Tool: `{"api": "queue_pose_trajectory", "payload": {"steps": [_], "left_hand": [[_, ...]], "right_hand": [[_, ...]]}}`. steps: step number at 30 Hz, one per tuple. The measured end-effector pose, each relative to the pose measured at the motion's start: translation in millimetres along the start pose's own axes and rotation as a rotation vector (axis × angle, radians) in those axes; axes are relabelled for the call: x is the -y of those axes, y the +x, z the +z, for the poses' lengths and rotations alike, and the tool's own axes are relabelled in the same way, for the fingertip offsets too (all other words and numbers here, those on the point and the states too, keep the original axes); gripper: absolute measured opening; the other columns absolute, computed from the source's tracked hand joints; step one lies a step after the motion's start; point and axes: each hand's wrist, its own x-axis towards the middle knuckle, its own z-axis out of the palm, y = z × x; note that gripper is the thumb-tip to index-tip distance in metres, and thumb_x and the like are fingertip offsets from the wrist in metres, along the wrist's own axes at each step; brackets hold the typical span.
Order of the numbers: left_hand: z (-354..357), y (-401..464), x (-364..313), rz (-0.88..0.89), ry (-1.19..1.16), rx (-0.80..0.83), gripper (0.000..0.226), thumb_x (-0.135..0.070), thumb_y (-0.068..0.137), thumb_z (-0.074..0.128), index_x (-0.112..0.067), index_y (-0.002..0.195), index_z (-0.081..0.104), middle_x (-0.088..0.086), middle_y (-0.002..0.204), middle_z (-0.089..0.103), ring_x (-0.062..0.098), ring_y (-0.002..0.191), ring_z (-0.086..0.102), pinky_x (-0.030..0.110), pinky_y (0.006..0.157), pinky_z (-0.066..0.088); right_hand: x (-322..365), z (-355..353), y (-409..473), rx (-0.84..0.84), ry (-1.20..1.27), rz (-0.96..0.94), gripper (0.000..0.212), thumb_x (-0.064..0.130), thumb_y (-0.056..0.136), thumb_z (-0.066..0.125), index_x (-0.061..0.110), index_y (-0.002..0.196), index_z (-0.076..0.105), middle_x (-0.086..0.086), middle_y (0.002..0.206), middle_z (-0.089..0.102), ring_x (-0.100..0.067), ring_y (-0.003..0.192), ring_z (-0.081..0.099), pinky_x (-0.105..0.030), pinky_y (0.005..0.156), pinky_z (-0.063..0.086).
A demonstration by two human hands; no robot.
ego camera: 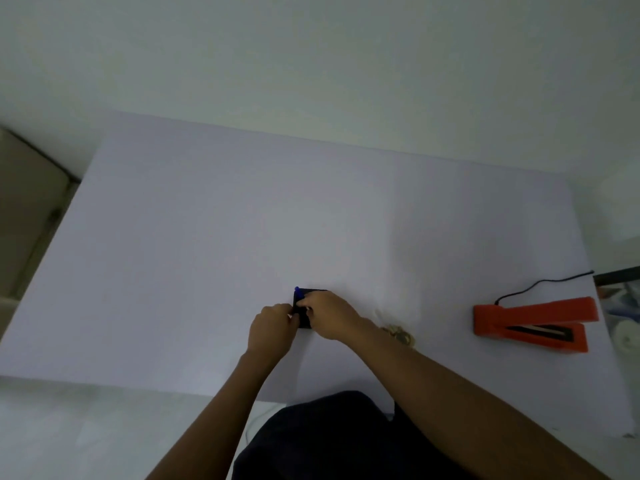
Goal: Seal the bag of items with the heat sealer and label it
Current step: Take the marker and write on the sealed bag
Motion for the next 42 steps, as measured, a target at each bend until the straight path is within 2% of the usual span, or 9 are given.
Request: {"api": "queue_pose_trajectory", "payload": {"steps": [9,13,17,22,27,29,33,35,42], "left_hand": [[-32,36,2,0.034,-0.012,-0.107,0.027,-0.026,0.095,0.054,-0.011,0.077,0.067,0.007,0.069,0.066,0.026,0.062,0.059,0.031,0.056,0.046],[-47,59,0,0.048,0.003,-0.129,0.03,-0.026,0.096,0.053,-0.009,0.074,0.065,0.007,0.066,0.065,0.027,0.06,0.06,0.035,0.058,0.052],[-55,78,2,0.027,0.012,-0.145,0.031,-0.026,0.095,0.053,-0.009,0.071,0.063,0.007,0.065,0.064,0.027,0.06,0.059,0.034,0.057,0.05],[-54,90,6,0.03,0.032,-0.157,0.031,-0.028,0.097,0.052,-0.009,0.078,0.067,0.008,0.072,0.067,0.029,0.065,0.062,0.034,0.058,0.05],[-64,75,-8,0.113,0.329,-0.303,0.036,-0.042,0.099,0.046,-0.011,0.086,0.057,0.007,0.074,0.067,0.029,0.068,0.061,0.037,0.063,0.046],[-70,56,-28,0.286,0.177,-0.358,0.034,-0.044,0.096,0.054,-0.012,0.103,0.064,0.005,0.08,0.069,0.027,0.071,0.062,0.036,0.065,0.047],[-65,14,-72,0.542,-0.031,0.022,0.04,-0.049,0.092,0.057,-0.019,0.117,0.065,-0.003,0.095,0.07,0.01,0.076,0.063,0.023,0.071,0.05],[-54,7,-79,0.596,0.026,0.006,0.04,-0.047,0.092,0.056,-0.013,0.108,0.069,0.003,0.087,0.072,0.014,0.071,0.063,0.024,0.07,0.051],[-46,-8,-95,0.474,-0.197,0.237,0.035,-0.03,0.104,0.044,-0.01,0.079,0.06,-0.006,0.064,0.052,0.008,0.056,0.046,0.015,0.059,0.036]], "right_hand": [[-30,-40,-26,-0.678,1.035,0.17,0.039,-0.006,0.088,0.061,0.024,0.106,0.077,0.008,0.099,0.074,-0.008,0.072,0.058,-0.023,0.069,0.047],[-55,-51,-35,-0.712,1.589,0.334,0.039,-0.001,0.085,0.072,0.02,0.118,0.068,0.002,0.098,0.073,-0.008,0.078,0.06,-0.023,0.059,0.039],[-64,-45,-37,-0.69,1.57,0.446,0.012,0.028,0.089,0.074,0.018,0.092,0.069,-0.001,0.071,0.06,-0.008,0.056,0.046,-0.021,0.049,0.032],[-48,-39,-40,-0.637,1.56,0.485,0.053,0.053,0.095,0.053,0.012,0.066,0.066,-0.001,0.046,0.043,-0.009,0.038,0.033,-0.021,0.037,0.026],[-31,-44,-40,-0.597,1.517,0.512,0.055,0.051,0.097,0.053,0.011,0.061,0.065,-0.003,0.042,0.042,-0.011,0.035,0.031,-0.021,0.038,0.025],[-26,-47,-39,-0.612,1.533,0.515,0.055,0.051,0.096,0.054,0.011,0.059,0.065,-0.003,0.042,0.043,-0.011,0.035,0.032,-0.021,0.037,0.026],[-20,-50,-38,-0.608,1.582,0.566,0.052,0.051,0.095,0.056,0.008,0.067,0.065,-0.004,0.046,0.047,-0.01,0.037,0.035,-0.022,0.04,0.03],[-18,-50,-38,-0.593,1.587,0.593,0.047,0.045,0.097,0.057,0.006,0.071,0.064,-0.003,0.046,0.047,-0.01,0.037,0.036,-0.022,0.04,0.031],[-29,-53,-45,-0.543,1.639,0.597,0.034,0.019,0.095,0.058,0.005,0.065,0.055,-0.004,0.054,0.045,-0.013,0.039,0.033,-0.025,0.041,0.028]]}}
